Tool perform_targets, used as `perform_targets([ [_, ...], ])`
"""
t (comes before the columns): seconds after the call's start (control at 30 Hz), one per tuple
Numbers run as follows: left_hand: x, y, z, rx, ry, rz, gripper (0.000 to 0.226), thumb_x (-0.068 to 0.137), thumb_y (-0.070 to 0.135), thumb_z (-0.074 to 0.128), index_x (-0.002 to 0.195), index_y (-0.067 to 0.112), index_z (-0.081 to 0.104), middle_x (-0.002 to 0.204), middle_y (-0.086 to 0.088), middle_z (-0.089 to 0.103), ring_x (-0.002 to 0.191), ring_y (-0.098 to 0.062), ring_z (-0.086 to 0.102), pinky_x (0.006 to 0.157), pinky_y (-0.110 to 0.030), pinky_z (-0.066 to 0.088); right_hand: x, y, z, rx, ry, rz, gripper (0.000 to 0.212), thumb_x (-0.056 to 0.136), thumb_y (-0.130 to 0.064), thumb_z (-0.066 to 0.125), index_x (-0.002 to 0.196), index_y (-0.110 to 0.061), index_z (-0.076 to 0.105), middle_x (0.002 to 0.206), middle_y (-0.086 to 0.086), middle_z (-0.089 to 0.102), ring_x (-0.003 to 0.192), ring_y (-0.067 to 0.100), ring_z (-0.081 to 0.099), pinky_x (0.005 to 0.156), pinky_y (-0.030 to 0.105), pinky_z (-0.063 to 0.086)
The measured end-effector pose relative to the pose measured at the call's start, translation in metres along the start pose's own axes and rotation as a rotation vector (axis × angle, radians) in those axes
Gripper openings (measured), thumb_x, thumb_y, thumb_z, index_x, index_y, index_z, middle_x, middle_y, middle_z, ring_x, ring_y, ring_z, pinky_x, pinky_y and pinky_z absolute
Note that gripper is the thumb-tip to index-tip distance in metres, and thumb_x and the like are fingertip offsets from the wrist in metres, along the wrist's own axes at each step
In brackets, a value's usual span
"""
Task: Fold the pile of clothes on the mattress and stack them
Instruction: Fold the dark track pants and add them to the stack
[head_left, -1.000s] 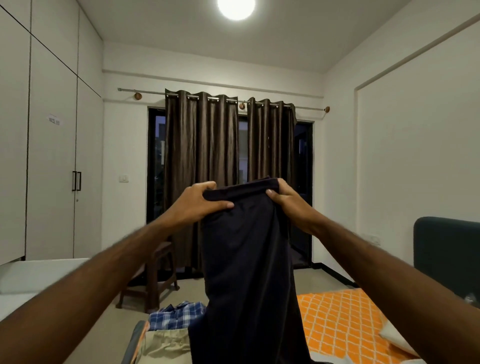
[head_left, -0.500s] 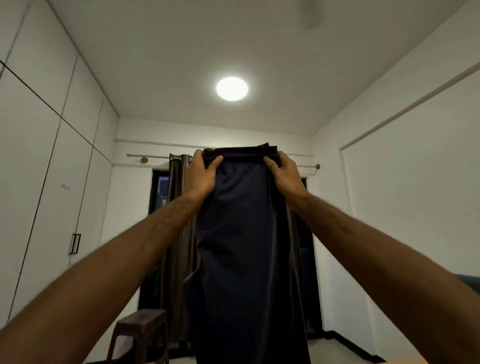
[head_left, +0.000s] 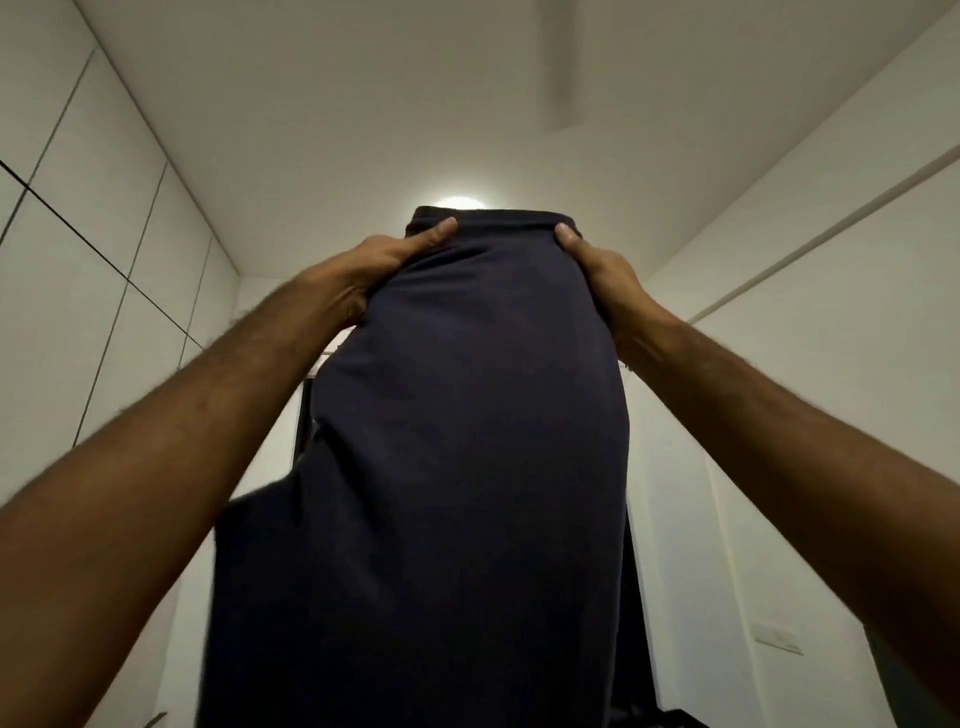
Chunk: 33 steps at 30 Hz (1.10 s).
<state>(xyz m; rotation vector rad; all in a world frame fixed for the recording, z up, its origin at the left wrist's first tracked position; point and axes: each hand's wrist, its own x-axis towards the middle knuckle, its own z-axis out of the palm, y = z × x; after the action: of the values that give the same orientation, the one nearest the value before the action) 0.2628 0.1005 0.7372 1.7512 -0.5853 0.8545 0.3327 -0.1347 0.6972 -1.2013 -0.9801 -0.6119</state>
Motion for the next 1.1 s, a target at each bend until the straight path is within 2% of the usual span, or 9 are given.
perform_targets([
  [0.2, -0.003, -0.055, 0.003, 0.138, 0.003, -0.084, 0.058, 0.067, 0.039, 0.087, 0.110, 0.005, 0.071, 0.103, -0.007, 0.077, 0.095, -0.022, 0.074, 0.080, -0.031, 0.059, -0.009, 0.057, -0.002, -0.011, -0.004, 0.147, 0.030, 0.100, -0.038, 0.059, 0.101, -0.009, 0.069, 0.093, 0.003, 0.074, 0.075, 0.013, 0.071, 0.062, 0.021, 0.057],
  [0.3, -0.019, -0.124, 0.015, 0.244, -0.023, -0.059, 0.036, 0.081, 0.024, 0.083, 0.112, 0.010, 0.071, 0.102, -0.001, 0.076, 0.088, -0.006, 0.073, 0.071, -0.017, 0.056, -0.026, 0.128, -0.009, -0.049, -0.032, 0.257, 0.034, 0.098, -0.038, 0.062, 0.107, -0.006, 0.070, 0.103, 0.010, 0.076, 0.086, 0.021, 0.074, 0.072, 0.030, 0.061],
  [0.37, -0.036, -0.170, 0.025, 0.300, -0.055, -0.034, 0.036, 0.085, 0.016, 0.079, 0.118, 0.012, 0.067, 0.105, 0.005, 0.072, 0.083, 0.006, 0.069, 0.068, -0.010, 0.053, -0.045, 0.174, -0.016, -0.057, -0.063, 0.295, 0.032, 0.100, -0.034, 0.062, 0.110, -0.005, 0.069, 0.103, 0.013, 0.076, 0.093, 0.026, 0.074, 0.081, 0.037, 0.061],
  [0.57, -0.078, -0.329, 0.046, 0.380, -0.321, -0.262, 0.051, 0.077, 0.000, 0.082, 0.124, 0.007, 0.064, 0.115, -0.002, 0.071, 0.105, -0.008, 0.068, 0.097, -0.030, 0.055, -0.124, 0.309, -0.052, -0.183, -0.207, 0.512, 0.045, 0.092, -0.038, 0.070, 0.125, -0.008, 0.063, 0.115, 0.010, 0.073, 0.106, 0.025, 0.072, 0.089, 0.043, 0.060],
  [0.67, -0.096, -0.404, 0.067, 0.473, -0.413, -0.408, 0.056, 0.074, 0.008, 0.086, 0.125, 0.017, 0.065, 0.118, 0.003, 0.070, 0.113, -0.011, 0.064, 0.105, -0.040, 0.050, -0.160, 0.375, -0.069, -0.259, -0.246, 0.594, 0.039, 0.096, -0.029, 0.068, 0.127, -0.005, 0.061, 0.115, 0.011, 0.072, 0.101, 0.020, 0.072, 0.080, 0.033, 0.062],
  [0.77, -0.112, -0.487, 0.095, 0.614, -0.430, -0.440, 0.057, 0.077, 0.021, 0.086, 0.129, 0.023, 0.063, 0.119, 0.005, 0.068, 0.114, -0.013, 0.062, 0.102, -0.037, 0.051, -0.191, 0.451, -0.083, -0.362, -0.293, 0.672, 0.036, 0.096, -0.028, 0.069, 0.126, -0.010, 0.061, 0.118, 0.008, 0.070, 0.101, 0.016, 0.072, 0.074, 0.028, 0.060],
  [0.93, -0.123, -0.602, 0.144, 1.221, -0.441, -0.190, 0.041, 0.085, 0.049, 0.071, 0.115, 0.024, 0.058, 0.110, -0.004, 0.069, 0.102, -0.031, 0.066, 0.078, -0.042, 0.051, -0.208, 0.574, -0.109, -0.731, -0.369, 0.659, 0.031, 0.092, -0.039, 0.072, 0.111, -0.014, 0.071, 0.106, 0.003, 0.073, 0.099, 0.019, 0.068, 0.086, 0.039, 0.055],
  [1.0, -0.114, -0.674, 0.171, 1.218, -0.433, -0.217, 0.044, 0.085, 0.047, 0.072, 0.115, 0.020, 0.056, 0.111, -0.010, 0.068, 0.101, -0.036, 0.066, 0.079, -0.045, 0.053, -0.206, 0.649, -0.122, -0.817, -0.319, 0.697, 0.034, 0.091, -0.038, 0.073, 0.111, -0.011, 0.072, 0.099, 0.005, 0.073, 0.089, 0.019, 0.068, 0.080, 0.038, 0.056],
  [1.1, -0.114, -0.742, 0.196, 0.882, -0.258, -0.482, 0.044, 0.086, 0.027, 0.073, 0.118, 0.010, 0.048, 0.113, -0.019, 0.066, 0.094, -0.038, 0.068, 0.076, -0.049, 0.059, -0.216, 0.718, -0.128, -0.784, -0.206, 0.832, 0.029, 0.094, -0.028, 0.071, 0.112, -0.006, 0.067, 0.079, 0.005, 0.065, 0.059, 0.016, 0.062, 0.048, 0.027, 0.052],
])
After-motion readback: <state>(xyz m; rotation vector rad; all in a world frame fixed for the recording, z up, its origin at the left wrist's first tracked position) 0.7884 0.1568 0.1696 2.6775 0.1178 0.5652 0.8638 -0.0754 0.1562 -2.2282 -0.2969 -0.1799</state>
